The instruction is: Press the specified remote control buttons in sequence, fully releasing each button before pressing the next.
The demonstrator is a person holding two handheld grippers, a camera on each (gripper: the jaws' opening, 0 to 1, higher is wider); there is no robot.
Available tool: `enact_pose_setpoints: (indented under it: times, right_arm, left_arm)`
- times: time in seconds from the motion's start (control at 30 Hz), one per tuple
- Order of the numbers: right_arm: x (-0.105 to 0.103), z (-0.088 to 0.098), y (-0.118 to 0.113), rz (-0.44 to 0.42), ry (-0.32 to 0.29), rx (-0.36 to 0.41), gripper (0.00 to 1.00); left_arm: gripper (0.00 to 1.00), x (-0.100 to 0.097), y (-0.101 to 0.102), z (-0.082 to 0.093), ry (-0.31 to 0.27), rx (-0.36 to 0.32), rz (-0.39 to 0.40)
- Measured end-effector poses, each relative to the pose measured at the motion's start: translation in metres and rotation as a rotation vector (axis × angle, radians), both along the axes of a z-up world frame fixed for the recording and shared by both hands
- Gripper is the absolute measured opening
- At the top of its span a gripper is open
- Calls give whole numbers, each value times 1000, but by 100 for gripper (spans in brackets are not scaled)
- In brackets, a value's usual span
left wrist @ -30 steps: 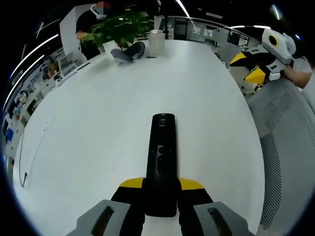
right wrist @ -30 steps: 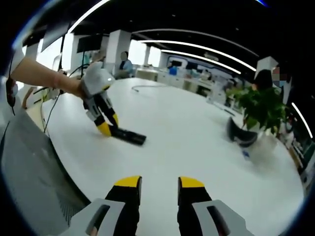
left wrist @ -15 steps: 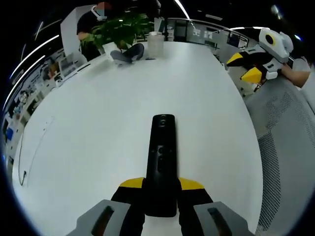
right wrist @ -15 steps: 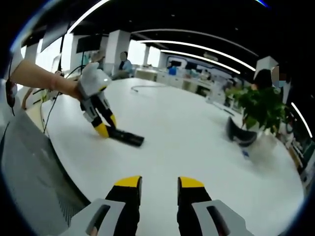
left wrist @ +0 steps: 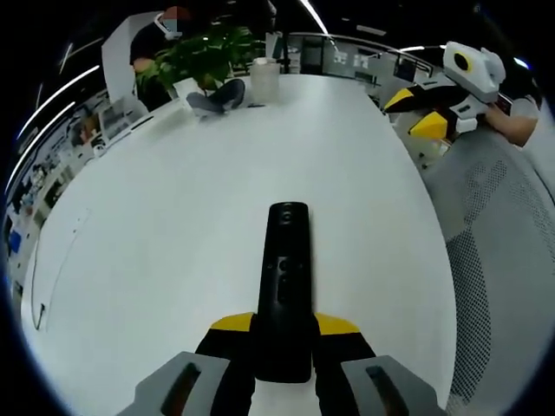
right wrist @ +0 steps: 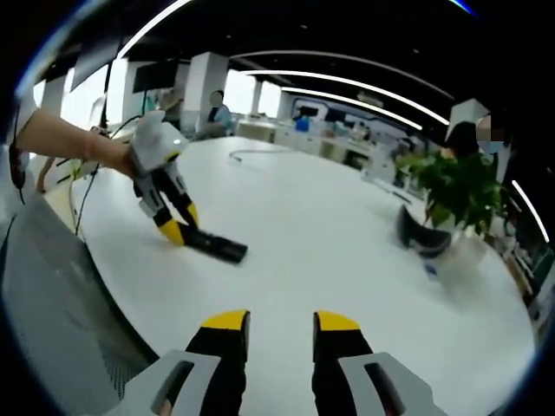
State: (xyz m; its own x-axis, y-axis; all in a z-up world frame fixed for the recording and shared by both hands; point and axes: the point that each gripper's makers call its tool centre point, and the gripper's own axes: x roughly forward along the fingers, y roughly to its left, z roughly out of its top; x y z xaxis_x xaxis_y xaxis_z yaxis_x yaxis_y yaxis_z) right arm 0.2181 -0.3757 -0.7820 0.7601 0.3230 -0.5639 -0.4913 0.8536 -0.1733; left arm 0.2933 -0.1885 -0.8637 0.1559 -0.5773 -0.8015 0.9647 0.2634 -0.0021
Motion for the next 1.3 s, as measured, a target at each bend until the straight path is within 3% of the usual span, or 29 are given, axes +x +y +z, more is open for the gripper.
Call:
enact_pose_setpoints:
  times: [0.17,1.3]
  right_arm:
    - [2,4,-4,-33,-3,63,26]
    - [0,0,-2,-22,12,29,25]
  left_arm:
    - [24,-6,1,0,0,-3,-7]
    - [24,-31,-2,0,2,-5,-21]
